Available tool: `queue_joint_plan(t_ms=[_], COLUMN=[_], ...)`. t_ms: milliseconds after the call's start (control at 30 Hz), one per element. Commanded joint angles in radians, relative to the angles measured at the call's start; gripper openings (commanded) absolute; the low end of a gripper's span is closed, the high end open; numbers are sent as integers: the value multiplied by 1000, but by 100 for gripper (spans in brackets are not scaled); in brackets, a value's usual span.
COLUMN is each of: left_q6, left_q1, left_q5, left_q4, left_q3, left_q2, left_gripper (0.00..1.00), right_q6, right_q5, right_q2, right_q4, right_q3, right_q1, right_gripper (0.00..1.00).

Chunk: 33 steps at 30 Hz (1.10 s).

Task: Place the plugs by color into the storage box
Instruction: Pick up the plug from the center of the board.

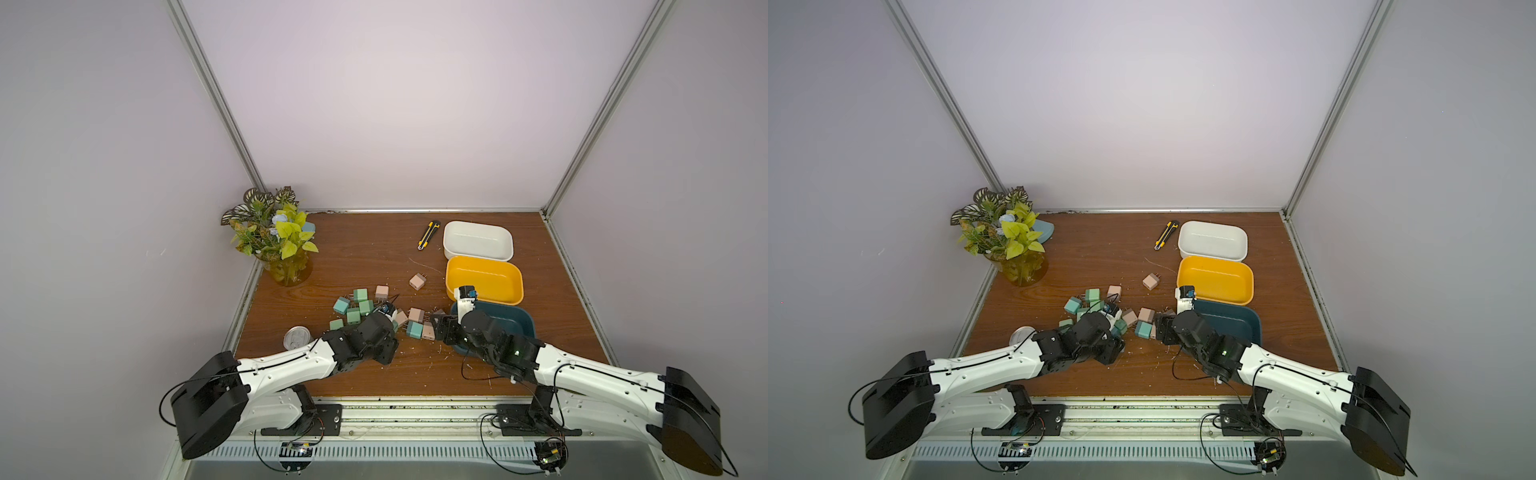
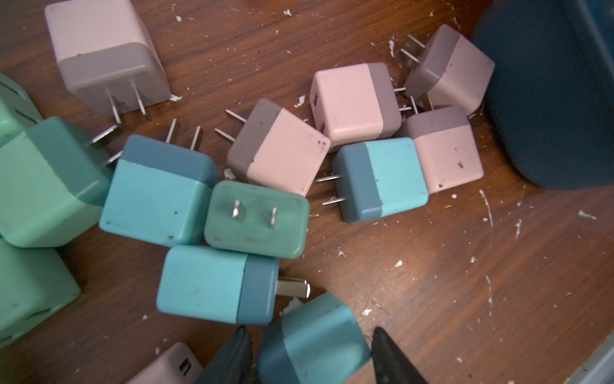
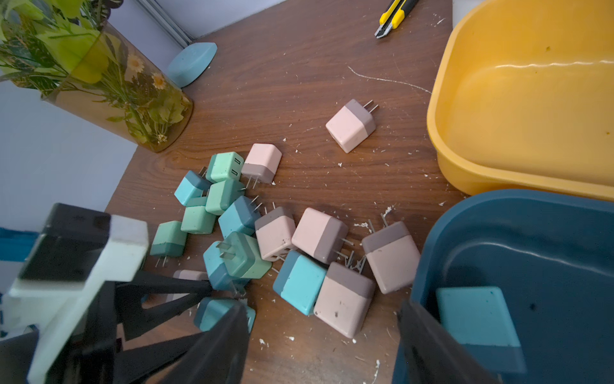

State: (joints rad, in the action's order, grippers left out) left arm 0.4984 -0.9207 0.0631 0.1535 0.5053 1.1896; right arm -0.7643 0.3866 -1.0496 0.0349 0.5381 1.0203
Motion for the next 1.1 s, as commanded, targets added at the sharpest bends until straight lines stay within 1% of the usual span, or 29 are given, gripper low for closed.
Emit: queue_joint_plan(t_ms=[0,233,500,833,1067], left_q6=[1,-4,-15,-8,-9], left_q1=[-7,-7,-7,-7,-7], left_q5=[5,22,34,25,29], left_q4=[12,50,91,117,139], left_q3=[-7,19,66,99,126], left_q2=[15,28,22,-47,-62], left_gripper=[59,56,51,48,46], right_q6=[44,46,61,55,69], right_q5=[-31,-12,-36,10,31], right_q2=[-14,-53,-76,5,49], right_q4=[41,46,19,3,-7], right_q3=[44,54,108,87,89], right_q1=[7,8,6,7,7], right_gripper=[77,77,77,78,78])
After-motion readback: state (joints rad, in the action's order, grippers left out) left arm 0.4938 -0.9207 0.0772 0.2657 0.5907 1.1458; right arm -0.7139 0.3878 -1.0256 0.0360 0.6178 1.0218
